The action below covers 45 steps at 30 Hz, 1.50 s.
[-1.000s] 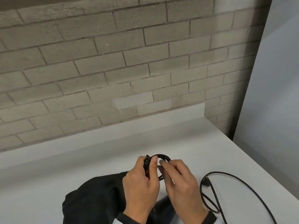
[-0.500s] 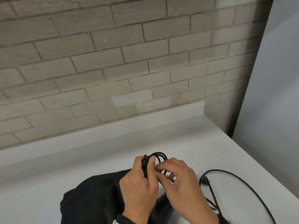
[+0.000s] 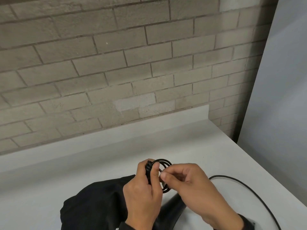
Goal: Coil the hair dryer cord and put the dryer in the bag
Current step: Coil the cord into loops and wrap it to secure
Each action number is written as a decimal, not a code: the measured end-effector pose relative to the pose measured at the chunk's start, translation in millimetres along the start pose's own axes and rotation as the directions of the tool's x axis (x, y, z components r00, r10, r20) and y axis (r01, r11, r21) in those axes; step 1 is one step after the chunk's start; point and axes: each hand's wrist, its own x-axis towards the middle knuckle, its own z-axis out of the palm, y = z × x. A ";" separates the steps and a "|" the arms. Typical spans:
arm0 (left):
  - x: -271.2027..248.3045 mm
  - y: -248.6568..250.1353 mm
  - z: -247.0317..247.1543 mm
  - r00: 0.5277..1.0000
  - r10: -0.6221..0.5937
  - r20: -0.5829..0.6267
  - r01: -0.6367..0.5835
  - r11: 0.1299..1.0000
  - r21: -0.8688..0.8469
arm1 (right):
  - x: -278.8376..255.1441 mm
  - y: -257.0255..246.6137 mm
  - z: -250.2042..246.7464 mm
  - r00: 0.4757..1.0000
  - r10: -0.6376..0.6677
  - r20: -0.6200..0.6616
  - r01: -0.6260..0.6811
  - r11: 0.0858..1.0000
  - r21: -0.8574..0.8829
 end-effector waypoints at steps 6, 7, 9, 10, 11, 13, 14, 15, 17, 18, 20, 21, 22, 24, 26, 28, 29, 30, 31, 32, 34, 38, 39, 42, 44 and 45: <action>0.5 -1.3 -0.9 1.000 -0.015 0.017 0.015 0.999 -0.046 | -2.5 -3.0 18.7 0.982 -0.164 -0.093 0.117 0.918 -0.378; 0.3 -2.2 -0.2 1.000 -0.028 0.008 0.029 0.997 -0.065 | -3.0 -3.6 22.8 0.976 -0.191 -0.101 0.125 0.880 -0.459; 0.0 -5.7 2.5 0.998 -0.054 -0.013 0.053 0.994 -0.100 | -2.8 -1.3 30.6 0.963 -0.239 -0.126 0.147 0.855 -0.498; -0.1 -7.8 3.4 0.998 -0.064 -0.017 0.062 0.992 -0.107 | -2.5 1.6 34.2 0.957 -0.253 -0.141 0.161 0.869 -0.468; -0.1 -9.5 4.1 0.997 -0.073 -0.018 0.071 0.991 -0.109 | -1.9 5.3 37.5 0.953 -0.258 -0.160 0.170 0.891 -0.422; -1.0 -12.0 4.6 0.996 -0.087 -0.012 0.085 0.991 -0.105 | -0.8 10.7 41.4 0.954 -0.233 -0.187 0.164 0.932 -0.324; -1.7 -12.5 4.6 0.996 -0.089 -0.005 0.088 0.991 -0.100 | -0.4 11.4 41.4 0.959 -0.212 -0.190 0.155 0.949 -0.274; -2.3 -12.3 4.3 0.996 -0.093 0.003 0.093 0.991 -0.097 | 0.0 10.5 39.8 0.965 -0.187 -0.183 0.144 0.964 -0.222; -2.9 -11.7 3.6 0.995 -0.097 0.016 0.098 0.991 -0.095 | 1.1 5.2 32.9 0.981 -0.124 -0.147 0.110 0.989 -0.101; -2.6 -11.4 2.9 0.995 -0.098 0.013 0.099 0.990 -0.098 | 2.0 2.1 28.4 0.989 -0.094 -0.115 0.090 0.995 -0.041; -1.4 -10.3 1.2 0.995 -0.096 0.008 0.096 0.989 -0.110 | 4.3 -4.5 18.6 0.999 -0.039 -0.031 0.040 0.998 0.056; -1.0 -9.6 0.7 0.996 -0.087 0.011 0.088 0.990 -0.112 | 5.7 -7.3 13.3 1.000 -0.014 0.010 0.013 0.996 0.092; -0.8 -8.9 0.2 0.997 -0.080 0.021 0.081 0.990 -0.113 | 7.2 -9.4 8.2 0.999 0.007 0.044 -0.013 0.992 0.122; -0.7 -7.9 0.5 0.996 -0.081 0.042 0.085 0.990 -0.116 | 8.9 -13.8 -1.3 0.995 0.042 0.094 -0.059 0.982 0.177; -1.3 -7.4 1.6 0.994 -0.091 0.057 0.097 0.987 -0.127 | 10.5 -17.5 -8.6 0.990 0.050 0.131 -0.078 0.973 0.216; -1.8 -6.5 1.3 0.994 -0.082 0.068 0.090 0.987 -0.135 | 12.0 -19.7 -13.4 0.985 0.066 0.156 -0.104 0.963 0.247; -1.8 -6.2 0.7 0.995 -0.072 0.075 0.082 0.988 -0.131 | 12.9 -20.7 -15.1 0.981 0.086 0.171 -0.131 0.954 0.271; -1.6 -5.8 -0.3 0.995 -0.063 0.082 0.073 0.990 -0.124 | 14.0 -21.5 -16.7 0.976 0.105 0.189 -0.159 0.940 0.301; -1.0 -5.5 -0.8 0.994 -0.057 0.090 0.067 0.991 -0.116 | 15.2 -22.5 -17.5 0.970 0.119 0.210 -0.187 0.922 0.340; -0.4 -5.3 -1.6 0.994 -0.052 0.098 0.062 0.992 -0.111 | 15.9 -22.9 -17.7 0.964 0.133 0.229 -0.216 0.895 0.391; 1.7 -4.7 -2.6 0.994 -0.043 0.104 0.054 0.993 -0.106 | 16.2 -21.8 -17.3 0.951 0.160 0.266 -0.281 0.808 0.518; 5.8 -9.7 -2.5 0.995 -0.045 0.093 0.053 0.995 -0.083 | 11.5 -13.6 -16.6 0.915 0.075 0.396 -0.348 0.642 0.683; 5.9 -11.0 -1.9 0.994 -0.047 0.095 0.055 0.995 -0.083 | 10.0 -11.5 -15.3 0.916 0.045 0.398 -0.327 0.659 0.677; 5.7 -12.6 -1.7 0.991 -0.068 0.117 0.077 0.994 -0.075 | 5.0 -2.6 -3.3 0.974 0.011 0.228 -0.131 0.847 0.515; 6.0 -12.7 -1.4 0.987 -0.097 0.128 0.106 0.992 -0.064 | 1.4 5.3 5.9 0.993 -0.079 0.085 0.054 0.962 0.269; 6.1 -12.9 -1.0 0.985 -0.107 0.132 0.117 0.991 -0.066 | 0.0 10.2 9.1 0.991 -0.129 0.043 0.122 0.982 0.144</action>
